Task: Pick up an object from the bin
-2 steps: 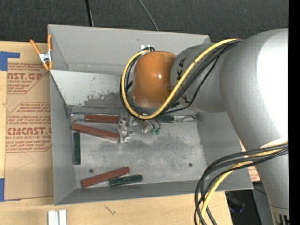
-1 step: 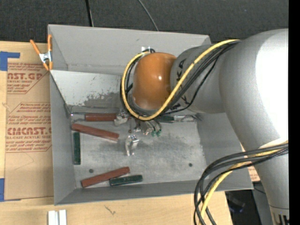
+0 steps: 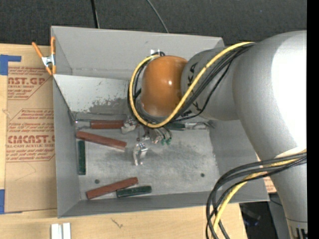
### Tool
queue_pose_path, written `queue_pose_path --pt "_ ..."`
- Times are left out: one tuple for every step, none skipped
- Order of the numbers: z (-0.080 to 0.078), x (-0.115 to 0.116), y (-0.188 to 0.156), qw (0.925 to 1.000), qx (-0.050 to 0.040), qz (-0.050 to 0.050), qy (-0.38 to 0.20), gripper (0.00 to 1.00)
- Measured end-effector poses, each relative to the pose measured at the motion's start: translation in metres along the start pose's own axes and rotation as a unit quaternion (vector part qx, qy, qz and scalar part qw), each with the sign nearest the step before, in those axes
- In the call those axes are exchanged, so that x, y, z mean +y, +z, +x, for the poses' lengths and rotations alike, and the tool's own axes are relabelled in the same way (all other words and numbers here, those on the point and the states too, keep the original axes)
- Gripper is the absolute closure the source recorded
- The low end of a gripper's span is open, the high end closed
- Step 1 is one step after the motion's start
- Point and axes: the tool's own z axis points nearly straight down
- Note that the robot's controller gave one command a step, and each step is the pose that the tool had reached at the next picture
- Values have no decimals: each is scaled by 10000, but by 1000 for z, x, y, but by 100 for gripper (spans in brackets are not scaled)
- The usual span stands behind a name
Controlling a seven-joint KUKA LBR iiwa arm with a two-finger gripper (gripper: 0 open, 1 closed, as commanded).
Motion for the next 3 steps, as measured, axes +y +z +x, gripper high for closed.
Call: queue_pose_path --pt "-8 47 -2 9937 -78 17 -1114 100" --pt "-8 47 -2 9938 -77 14 -1112 100" --pt "-4 40 -138 9960 -2 9 -888 100"
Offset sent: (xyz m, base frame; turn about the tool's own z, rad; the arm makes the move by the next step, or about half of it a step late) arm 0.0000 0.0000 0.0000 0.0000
